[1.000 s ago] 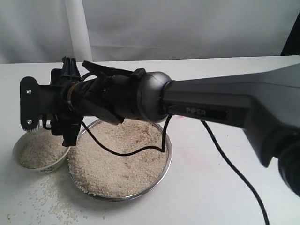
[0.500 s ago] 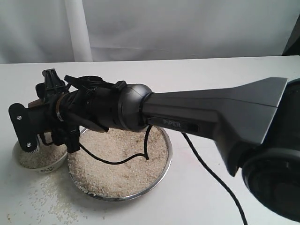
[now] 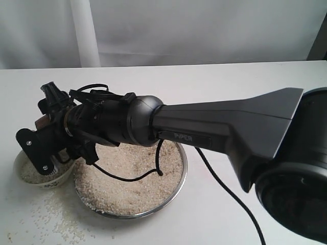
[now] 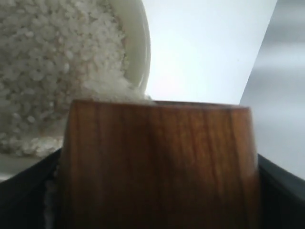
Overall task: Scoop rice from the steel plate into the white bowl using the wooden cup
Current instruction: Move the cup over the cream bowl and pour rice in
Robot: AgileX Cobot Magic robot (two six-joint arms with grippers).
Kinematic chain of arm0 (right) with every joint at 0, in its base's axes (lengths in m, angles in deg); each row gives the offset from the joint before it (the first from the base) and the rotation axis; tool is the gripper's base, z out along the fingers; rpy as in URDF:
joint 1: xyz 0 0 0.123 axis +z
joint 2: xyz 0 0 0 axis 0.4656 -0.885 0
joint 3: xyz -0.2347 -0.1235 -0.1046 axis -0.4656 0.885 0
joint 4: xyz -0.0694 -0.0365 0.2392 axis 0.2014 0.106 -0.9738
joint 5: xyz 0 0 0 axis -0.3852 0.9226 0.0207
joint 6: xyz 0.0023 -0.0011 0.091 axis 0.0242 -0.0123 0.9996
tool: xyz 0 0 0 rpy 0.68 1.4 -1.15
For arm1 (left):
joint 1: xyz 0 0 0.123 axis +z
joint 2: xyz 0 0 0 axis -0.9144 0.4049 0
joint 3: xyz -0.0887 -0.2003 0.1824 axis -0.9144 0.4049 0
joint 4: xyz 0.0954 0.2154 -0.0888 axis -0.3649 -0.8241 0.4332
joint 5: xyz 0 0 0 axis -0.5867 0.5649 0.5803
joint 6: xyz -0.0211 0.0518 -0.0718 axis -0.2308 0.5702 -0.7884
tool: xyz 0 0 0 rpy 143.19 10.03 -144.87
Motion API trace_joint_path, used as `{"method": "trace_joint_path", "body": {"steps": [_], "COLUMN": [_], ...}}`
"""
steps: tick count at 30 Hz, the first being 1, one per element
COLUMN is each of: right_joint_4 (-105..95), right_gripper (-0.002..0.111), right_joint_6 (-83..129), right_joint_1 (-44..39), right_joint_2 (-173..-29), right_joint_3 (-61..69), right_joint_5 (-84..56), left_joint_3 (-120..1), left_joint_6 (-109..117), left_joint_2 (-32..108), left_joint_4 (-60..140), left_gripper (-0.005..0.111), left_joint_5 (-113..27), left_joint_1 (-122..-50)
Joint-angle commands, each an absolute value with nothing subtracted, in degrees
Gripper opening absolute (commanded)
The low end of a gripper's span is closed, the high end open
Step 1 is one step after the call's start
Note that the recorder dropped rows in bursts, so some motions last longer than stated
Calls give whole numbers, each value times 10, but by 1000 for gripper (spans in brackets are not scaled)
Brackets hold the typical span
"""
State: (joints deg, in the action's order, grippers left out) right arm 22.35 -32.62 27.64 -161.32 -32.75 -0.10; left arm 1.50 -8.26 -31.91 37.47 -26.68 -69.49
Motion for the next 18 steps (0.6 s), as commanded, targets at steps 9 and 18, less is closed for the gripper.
{"method": "trace_joint_path", "body": {"steps": [9,18], "right_joint_4": [255,262], "right_gripper": [0,0], "right_joint_6": [-377,-409], "right_joint_1": [278,278], "right_joint_2": [-1608,-1608], "right_joint_3": [-332,-332], "right_joint_5": [-28,-32], "left_joint_3": [13,13], "left_joint_6": [-84,-84], "left_joint_2": [-320,-320], "left_joint_4": [379,379], "left_gripper": [0,0], "left_joint_5": [-270,-270], "left_joint_1": [-697,-697]}}
